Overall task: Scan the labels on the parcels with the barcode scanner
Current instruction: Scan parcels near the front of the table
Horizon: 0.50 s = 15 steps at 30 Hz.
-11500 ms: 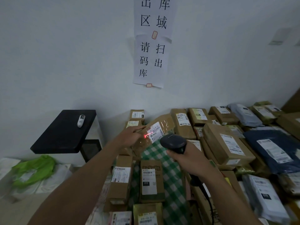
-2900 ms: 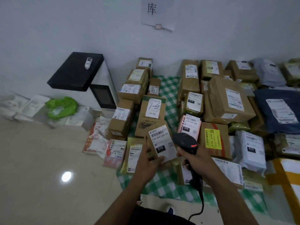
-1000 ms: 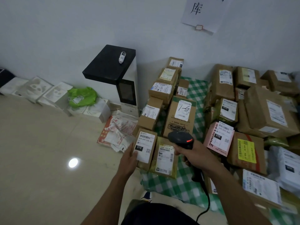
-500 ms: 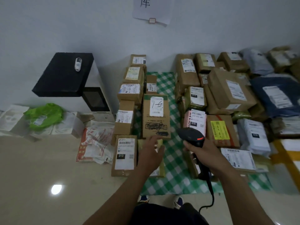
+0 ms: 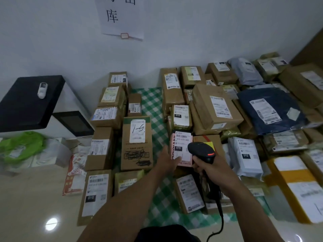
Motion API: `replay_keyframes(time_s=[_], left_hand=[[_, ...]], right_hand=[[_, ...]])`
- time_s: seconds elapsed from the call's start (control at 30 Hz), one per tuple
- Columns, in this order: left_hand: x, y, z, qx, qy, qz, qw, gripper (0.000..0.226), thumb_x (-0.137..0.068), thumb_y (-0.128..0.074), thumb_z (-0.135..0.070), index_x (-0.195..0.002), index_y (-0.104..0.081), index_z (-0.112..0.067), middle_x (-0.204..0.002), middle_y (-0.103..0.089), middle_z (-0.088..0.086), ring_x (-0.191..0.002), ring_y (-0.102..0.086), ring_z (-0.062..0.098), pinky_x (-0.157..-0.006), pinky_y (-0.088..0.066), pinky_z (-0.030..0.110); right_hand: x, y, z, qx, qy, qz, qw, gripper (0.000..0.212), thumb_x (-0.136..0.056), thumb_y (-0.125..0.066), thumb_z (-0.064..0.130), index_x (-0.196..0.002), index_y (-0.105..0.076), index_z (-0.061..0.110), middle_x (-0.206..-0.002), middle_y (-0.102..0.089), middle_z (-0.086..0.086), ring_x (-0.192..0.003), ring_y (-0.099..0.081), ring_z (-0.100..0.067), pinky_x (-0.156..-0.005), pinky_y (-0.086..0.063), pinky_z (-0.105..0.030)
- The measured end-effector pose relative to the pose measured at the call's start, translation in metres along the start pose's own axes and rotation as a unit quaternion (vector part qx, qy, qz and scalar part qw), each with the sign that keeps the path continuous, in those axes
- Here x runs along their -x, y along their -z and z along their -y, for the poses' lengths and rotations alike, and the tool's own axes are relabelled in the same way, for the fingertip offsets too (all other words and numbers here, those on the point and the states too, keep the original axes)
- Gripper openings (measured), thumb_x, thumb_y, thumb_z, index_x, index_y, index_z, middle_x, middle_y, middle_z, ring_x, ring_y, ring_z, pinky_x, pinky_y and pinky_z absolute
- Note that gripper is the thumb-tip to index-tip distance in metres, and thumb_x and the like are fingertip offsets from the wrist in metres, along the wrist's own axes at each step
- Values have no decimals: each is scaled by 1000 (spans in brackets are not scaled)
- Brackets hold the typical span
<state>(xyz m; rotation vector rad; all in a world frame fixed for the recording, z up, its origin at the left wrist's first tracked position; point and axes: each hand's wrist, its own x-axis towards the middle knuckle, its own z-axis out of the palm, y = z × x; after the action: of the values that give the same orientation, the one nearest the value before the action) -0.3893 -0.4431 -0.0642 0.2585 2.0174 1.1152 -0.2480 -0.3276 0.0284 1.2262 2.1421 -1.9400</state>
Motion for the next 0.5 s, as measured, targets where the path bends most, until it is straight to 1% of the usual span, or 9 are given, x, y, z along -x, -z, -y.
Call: replay_keyframes(time_s=[0.03,0.07,0.1,0.13,0.2,0.27,0.33,0.43,0.5], left_hand=[[-10,-3,3,63,34,9,997,87,-91,-77,-19,-158,-21,-21,-142,-59,5,-120,-65,23,-94,-58,37],[-15,-4,3,104,57,25,993,86,-89,-79,-17,-156,-25,-23,-137,-63,5,-114,-68,21,-91,-60,39],[-25,-6,9,127,60,38,989,81,-88,-80,-16,-153,-32,-24,-131,-67,4,-110,-70,20,-91,-61,42],[-29,-6,12,114,53,48,991,73,-88,-79,-15,-148,-39,-23,-127,-69,3,-109,-71,19,-92,-61,46],[-36,-8,18,104,40,52,992,61,-89,-77,-15,-140,-48,-27,-127,-70,3,-112,-71,19,-96,-59,51],[-35,-10,17,129,40,45,990,61,-88,-78,-17,-141,-49,-29,-129,-70,3,-113,-71,19,-96,-59,51],[-24,-11,10,138,28,33,990,68,-89,-77,-16,-147,-46,-32,-130,-69,1,-113,-70,18,-96,-59,50],[2,-7,3,164,20,2,986,85,-89,-77,-14,-154,-33,-46,-134,-65,-1,-112,-70,16,-92,-61,44],[22,-4,-1,171,3,-13,985,94,-87,-80,-15,-154,-25,-53,-135,-61,-6,-110,-70,11,-87,-63,38]], right_hand=[[-6,4,-2,0,-3,4,1000,15,-98,-72,28,-109,-71,18,-81,-77,-3,-68,-64,-17,-61,-52,-31],[-11,8,-4,-4,-12,5,1000,16,-98,-72,28,-110,-70,18,-82,-78,-3,-69,-65,-18,-60,-52,-31],[-14,12,-7,-12,-22,10,1000,17,-98,-72,28,-111,-71,17,-82,-77,-4,-70,-64,-19,-58,-52,-31],[-17,15,-9,-25,-31,20,999,19,-98,-72,28,-110,-71,13,-81,-76,-7,-69,-63,-21,-58,-50,-33],[-22,22,-11,-45,-38,37,998,25,-97,-72,31,-104,-72,6,-79,-69,-14,-67,-57,-24,-63,-46,-36],[-28,30,-11,-49,-37,40,997,26,-97,-73,32,-100,-72,6,-78,-66,-16,-67,-56,-24,-67,-45,-39],[-33,37,-6,-47,-27,49,997,21,-97,-73,33,-105,-73,13,-80,-69,-12,-68,-59,-22,-67,-48,-36],[-39,39,0,-31,1,44,999,22,-94,-74,39,-115,-70,34,-85,-77,6,-73,-67,-13,-66,-53,-31],[-38,36,5,-33,25,37,998,15,-94,-74,39,-108,-68,41,-78,-74,16,-72,-67,-4,-66,-56,-27]])
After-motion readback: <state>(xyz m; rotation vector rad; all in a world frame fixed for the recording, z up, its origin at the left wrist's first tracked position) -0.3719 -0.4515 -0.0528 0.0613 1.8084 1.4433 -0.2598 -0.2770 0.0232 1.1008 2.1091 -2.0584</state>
